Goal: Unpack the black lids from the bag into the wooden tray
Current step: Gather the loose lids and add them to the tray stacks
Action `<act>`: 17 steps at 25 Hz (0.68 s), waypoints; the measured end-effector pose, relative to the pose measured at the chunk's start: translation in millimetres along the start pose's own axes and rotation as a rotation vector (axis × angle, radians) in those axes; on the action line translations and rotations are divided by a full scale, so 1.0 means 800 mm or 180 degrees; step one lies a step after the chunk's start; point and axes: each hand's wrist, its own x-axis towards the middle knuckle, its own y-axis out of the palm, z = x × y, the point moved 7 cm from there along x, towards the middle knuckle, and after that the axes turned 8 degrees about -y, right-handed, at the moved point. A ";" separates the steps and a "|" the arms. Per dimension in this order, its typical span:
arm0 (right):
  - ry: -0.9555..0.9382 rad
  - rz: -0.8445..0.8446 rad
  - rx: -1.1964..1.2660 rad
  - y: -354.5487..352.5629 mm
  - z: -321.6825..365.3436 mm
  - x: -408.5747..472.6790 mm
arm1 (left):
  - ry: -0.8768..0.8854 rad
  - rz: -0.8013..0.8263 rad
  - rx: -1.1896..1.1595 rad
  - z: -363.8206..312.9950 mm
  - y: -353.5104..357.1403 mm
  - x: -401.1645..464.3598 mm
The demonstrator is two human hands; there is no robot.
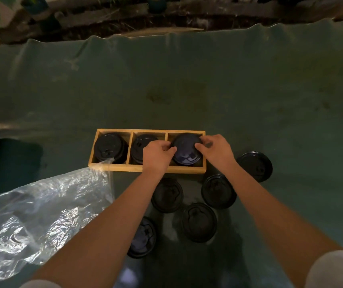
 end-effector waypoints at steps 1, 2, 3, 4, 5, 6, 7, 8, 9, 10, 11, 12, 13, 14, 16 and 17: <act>0.0085 -0.0016 0.0010 0.003 -0.004 0.001 | 0.0027 -0.0054 0.0025 -0.001 0.002 0.001; 0.0153 -0.0060 0.0001 0.006 -0.006 -0.001 | 0.0069 -0.0108 0.0132 -0.002 0.004 0.002; 0.0212 -0.0130 -0.0016 0.007 -0.007 -0.002 | 0.0134 -0.0171 0.0278 -0.004 0.004 0.002; 0.0264 -0.0220 -0.0022 0.006 -0.005 -0.004 | 0.0224 -0.0237 0.0374 -0.006 0.002 0.000; 0.0304 -0.0324 -0.0010 0.001 0.000 -0.008 | 0.0323 -0.0277 0.0354 -0.008 -0.002 -0.005; 0.0296 -0.0449 0.0015 -0.005 0.006 -0.013 | 0.0408 -0.0257 0.0206 -0.009 -0.008 -0.013; 0.0239 -0.0578 0.0064 -0.013 0.013 -0.023 | 0.0469 -0.0181 -0.0012 -0.005 -0.014 -0.025; 0.0133 -0.0706 0.0137 -0.020 0.021 -0.039 | 0.0535 -0.0088 -0.0176 0.004 -0.022 -0.040; -0.0020 -0.0816 0.0197 -0.026 0.026 -0.060 | 0.0624 -0.0006 -0.0190 0.018 -0.029 -0.055; -0.0155 -0.0905 0.0184 -0.031 0.028 -0.089 | 0.0723 0.0068 -0.0027 0.038 -0.037 -0.073; -0.0193 -0.0970 0.0100 -0.033 0.023 -0.121 | 0.0808 0.0143 0.0273 0.062 -0.042 -0.089; -0.0084 -0.1003 -0.0019 -0.033 0.013 -0.157 | 0.0850 0.0228 0.0661 0.089 -0.046 -0.103; 0.0163 -0.0984 -0.0111 -0.028 -0.004 -0.192 | 0.0824 0.0353 0.1131 0.118 -0.046 -0.114; 0.0489 -0.0933 -0.0136 -0.018 -0.023 -0.222 | 0.0714 0.0472 0.1650 0.145 -0.044 -0.120; 0.1105 -0.0716 -0.0086 0.013 -0.052 -0.259 | 0.0410 0.0486 0.2559 0.186 -0.042 -0.126; 0.1278 -0.0592 -0.0078 0.029 -0.059 -0.268 | 0.0325 0.0440 0.2745 0.196 -0.042 -0.128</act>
